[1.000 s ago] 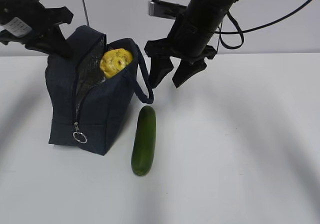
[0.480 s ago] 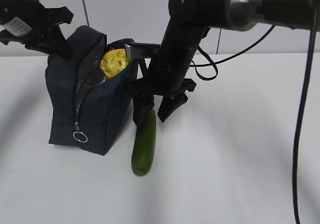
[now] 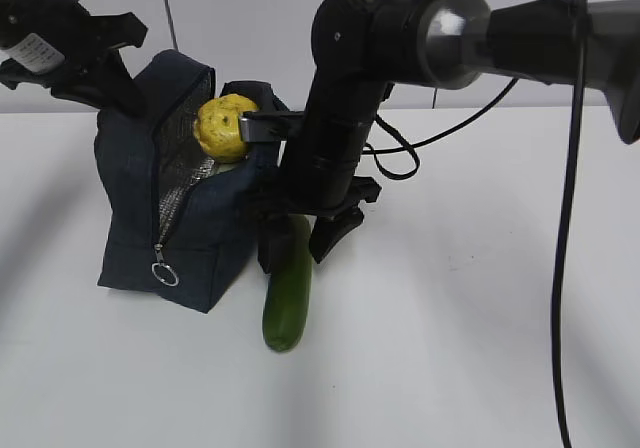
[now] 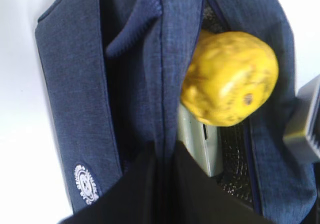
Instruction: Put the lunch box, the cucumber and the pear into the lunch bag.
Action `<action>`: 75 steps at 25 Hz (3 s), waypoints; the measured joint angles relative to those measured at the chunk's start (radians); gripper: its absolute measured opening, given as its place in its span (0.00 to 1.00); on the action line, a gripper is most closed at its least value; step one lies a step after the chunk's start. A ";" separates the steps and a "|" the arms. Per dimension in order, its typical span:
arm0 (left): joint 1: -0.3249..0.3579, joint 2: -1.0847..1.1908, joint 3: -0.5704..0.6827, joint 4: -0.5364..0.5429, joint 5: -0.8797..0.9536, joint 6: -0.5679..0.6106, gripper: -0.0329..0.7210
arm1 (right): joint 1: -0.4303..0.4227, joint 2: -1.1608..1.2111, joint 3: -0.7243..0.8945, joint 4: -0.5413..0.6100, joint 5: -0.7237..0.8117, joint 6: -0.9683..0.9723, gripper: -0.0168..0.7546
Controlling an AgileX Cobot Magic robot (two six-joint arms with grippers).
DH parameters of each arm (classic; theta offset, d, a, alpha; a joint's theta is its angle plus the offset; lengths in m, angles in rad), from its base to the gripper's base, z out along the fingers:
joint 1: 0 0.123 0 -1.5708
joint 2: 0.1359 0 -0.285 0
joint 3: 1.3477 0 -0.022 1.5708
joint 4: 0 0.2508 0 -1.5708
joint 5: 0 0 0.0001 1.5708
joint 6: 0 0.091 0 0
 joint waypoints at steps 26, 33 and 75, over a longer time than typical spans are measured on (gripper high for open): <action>0.000 0.000 -0.001 0.001 0.000 0.000 0.04 | 0.055 0.018 -0.020 -0.120 -0.079 0.125 0.72; 0.000 0.000 -0.001 0.001 0.001 0.000 0.04 | 0.059 0.036 -0.022 -0.140 -0.097 0.169 0.72; 0.000 0.000 -0.001 -0.001 0.001 0.000 0.04 | 0.071 0.021 -0.111 -0.415 0.006 0.190 0.54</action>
